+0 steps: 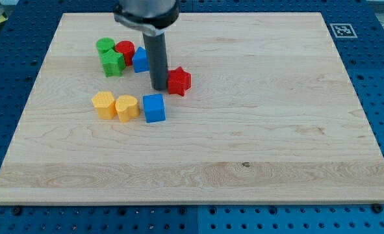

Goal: Push red star towards blue triangle

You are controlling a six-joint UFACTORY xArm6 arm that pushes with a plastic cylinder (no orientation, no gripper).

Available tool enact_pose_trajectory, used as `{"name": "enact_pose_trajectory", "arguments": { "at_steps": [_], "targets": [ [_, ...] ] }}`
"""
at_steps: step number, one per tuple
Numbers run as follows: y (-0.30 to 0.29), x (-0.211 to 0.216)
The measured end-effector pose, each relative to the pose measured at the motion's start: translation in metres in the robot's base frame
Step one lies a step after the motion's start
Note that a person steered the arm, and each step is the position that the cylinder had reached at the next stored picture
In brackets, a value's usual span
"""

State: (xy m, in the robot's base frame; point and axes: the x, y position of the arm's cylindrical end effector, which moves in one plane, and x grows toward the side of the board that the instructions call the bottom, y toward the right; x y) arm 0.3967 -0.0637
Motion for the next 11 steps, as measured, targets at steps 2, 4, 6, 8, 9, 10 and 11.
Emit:
{"name": "enact_pose_trajectory", "arguments": {
  "at_steps": [2, 4, 6, 8, 9, 10, 11],
  "targets": [
    [0.000, -0.009],
    [0.002, 0.040],
    [0.063, 0.045],
    [0.062, 0.042],
    [0.050, 0.031],
    [0.043, 0.010],
    [0.043, -0.017]
  ]
}}
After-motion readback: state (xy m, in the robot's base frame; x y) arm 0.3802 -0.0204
